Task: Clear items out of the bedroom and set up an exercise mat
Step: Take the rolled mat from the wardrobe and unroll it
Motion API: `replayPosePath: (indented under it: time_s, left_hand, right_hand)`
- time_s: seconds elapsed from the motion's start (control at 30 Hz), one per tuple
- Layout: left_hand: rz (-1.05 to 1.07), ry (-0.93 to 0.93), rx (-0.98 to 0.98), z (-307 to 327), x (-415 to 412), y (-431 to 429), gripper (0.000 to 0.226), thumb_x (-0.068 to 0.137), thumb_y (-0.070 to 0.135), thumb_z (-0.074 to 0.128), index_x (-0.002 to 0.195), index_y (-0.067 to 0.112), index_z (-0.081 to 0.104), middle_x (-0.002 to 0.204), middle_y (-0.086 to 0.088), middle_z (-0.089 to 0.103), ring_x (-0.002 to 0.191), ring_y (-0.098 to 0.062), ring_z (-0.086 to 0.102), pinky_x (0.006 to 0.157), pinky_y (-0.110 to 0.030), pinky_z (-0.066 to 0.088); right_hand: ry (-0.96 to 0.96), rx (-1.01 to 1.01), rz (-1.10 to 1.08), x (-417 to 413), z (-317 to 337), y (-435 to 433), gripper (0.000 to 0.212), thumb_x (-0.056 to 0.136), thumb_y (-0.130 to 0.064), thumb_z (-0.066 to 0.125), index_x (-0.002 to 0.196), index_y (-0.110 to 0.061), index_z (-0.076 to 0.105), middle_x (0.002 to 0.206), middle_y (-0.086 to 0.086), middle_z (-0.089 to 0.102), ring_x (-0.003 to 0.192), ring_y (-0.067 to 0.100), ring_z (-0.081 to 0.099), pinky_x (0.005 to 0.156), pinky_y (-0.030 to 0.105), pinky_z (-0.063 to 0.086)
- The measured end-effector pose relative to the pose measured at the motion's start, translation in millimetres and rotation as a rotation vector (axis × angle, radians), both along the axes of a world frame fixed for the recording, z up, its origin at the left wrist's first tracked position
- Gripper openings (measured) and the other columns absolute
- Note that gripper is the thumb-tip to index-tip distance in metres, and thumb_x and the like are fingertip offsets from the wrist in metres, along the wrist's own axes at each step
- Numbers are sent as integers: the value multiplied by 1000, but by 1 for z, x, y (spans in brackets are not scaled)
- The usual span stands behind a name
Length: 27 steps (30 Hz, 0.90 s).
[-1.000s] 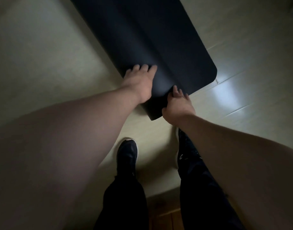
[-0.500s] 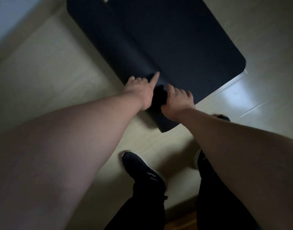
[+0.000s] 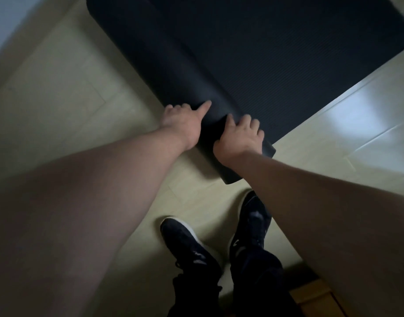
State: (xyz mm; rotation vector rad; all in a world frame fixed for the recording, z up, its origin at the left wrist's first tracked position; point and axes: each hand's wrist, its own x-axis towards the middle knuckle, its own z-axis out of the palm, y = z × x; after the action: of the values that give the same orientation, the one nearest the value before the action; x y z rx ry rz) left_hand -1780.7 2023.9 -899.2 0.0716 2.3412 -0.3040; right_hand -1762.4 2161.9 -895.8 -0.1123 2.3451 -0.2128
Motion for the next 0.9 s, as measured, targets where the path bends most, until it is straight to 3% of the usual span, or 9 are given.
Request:
replayPosePath:
  time_s: [0.13,0.27,0.37,0.53,0.6,0.67,0.77,0.83,0.9]
  left_hand:
    - [-65,119,12,-4,16,-7,47,87,17,55,133,24,46,153,-13,24,118,-33,48,96,-43,38]
    - [-48,142,57,-4,30,-21,65,88,20,55,147,16,28,142,-15,46,114,-32,58,94,-43,39]
    - [-56,124,11,-1,46,-43,79,91,27,52,157,27,9,128,-15,52,111,-31,57,95,-41,38]
    - [-73,65,-12,9,77,-83,49,89,24,53,138,27,49,153,-10,23,121,-31,46,97,-43,37]
    - [-103,29,-10,7,91,-103,53,86,23,57,138,23,46,159,-6,20,124,-30,48,96,-43,37]
    - [-64,24,19,3,102,-119,67,85,22,59,146,24,32,145,-7,41,118,-29,55,96,-43,39]
    - [-67,0,-17,-3,121,-145,89,89,26,57,157,32,1,132,-10,52,117,-29,55,98,-41,36]
    - [-86,-49,-67,-2,132,-163,84,91,25,54,158,35,4,138,-11,46,121,-30,51,101,-41,34]
    - [-141,-34,-77,3,143,-173,70,88,24,55,153,31,28,144,-12,35,120,-31,49,100,-41,38]
  right_hand:
    - [2,-4,157,15,-10,-8,56,86,-36,50,141,-26,42,156,13,20,140,38,19,118,54,13]
    - [10,-121,84,27,-6,-26,59,86,-34,52,142,-25,37,144,5,45,138,33,29,117,54,16]
    - [-15,-54,137,39,-1,-46,70,85,-37,53,150,-25,29,144,10,36,136,34,26,118,54,15]
    - [-93,-15,204,65,-1,-85,62,86,-34,51,146,-32,37,159,14,17,148,37,7,120,58,1]
    - [-103,-37,176,79,1,-107,66,87,-30,47,150,-26,30,157,11,27,149,35,9,120,59,1]
    - [-88,-19,194,91,4,-124,71,88,-27,45,154,-21,20,154,10,32,148,33,12,119,60,1]
    - [-92,58,265,114,5,-141,64,87,-25,44,151,-25,31,152,13,24,144,37,11,117,63,0]
    - [-146,74,273,129,2,-150,63,89,-24,45,150,-31,33,158,16,11,148,39,-1,117,64,-6]
    - [-222,38,190,145,1,-159,67,91,-22,45,154,-31,25,163,15,9,150,40,-9,117,63,-9]
